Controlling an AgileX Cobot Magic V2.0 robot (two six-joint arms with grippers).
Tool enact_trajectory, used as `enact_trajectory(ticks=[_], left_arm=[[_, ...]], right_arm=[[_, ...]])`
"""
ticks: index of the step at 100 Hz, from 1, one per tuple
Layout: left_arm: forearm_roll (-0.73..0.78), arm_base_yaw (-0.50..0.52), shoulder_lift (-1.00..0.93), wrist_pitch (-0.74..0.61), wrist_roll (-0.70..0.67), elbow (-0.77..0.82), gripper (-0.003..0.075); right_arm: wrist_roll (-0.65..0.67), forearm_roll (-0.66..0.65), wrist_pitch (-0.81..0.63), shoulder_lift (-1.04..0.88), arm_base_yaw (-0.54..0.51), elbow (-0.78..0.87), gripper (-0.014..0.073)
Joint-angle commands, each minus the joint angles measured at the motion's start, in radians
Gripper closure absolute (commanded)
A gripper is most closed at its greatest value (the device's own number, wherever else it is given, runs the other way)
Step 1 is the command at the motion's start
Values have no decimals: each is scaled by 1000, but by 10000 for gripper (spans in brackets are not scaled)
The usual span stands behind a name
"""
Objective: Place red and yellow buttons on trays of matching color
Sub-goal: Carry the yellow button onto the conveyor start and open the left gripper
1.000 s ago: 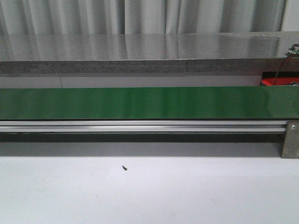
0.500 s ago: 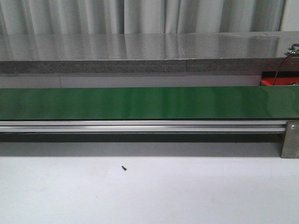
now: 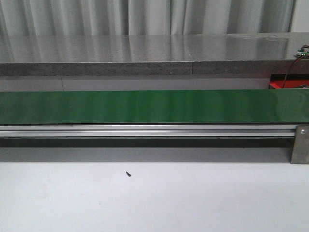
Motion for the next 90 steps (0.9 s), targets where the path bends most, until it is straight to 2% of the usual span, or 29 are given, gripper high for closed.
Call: enact_trajectory(ticks=[1, 10, 29, 41, 70, 90], left_arm=[[-12, -8, -44, -35, 15, -34, 636], [-39, -8, -44, -35, 44, -34, 542], [-64, -9, -44, -35, 61, -34, 294], [-120, -9, -48, -35, 97, -38, 194], [-190, -31, -50, 3, 118, -145, 181], [-159, -20, -62, 51, 114, -213, 183]], right_arm=[[-2, -13, -78, -17, -5, -18, 662], [-2, -13, -78, -17, -5, -18, 662], [-2, -13, -78, -17, -5, -18, 662], [-2, -13, -78, -17, -5, -18, 662], [-2, -13, -78, -17, -5, -18, 662], [-2, -13, -77, -17, -5, -18, 662]])
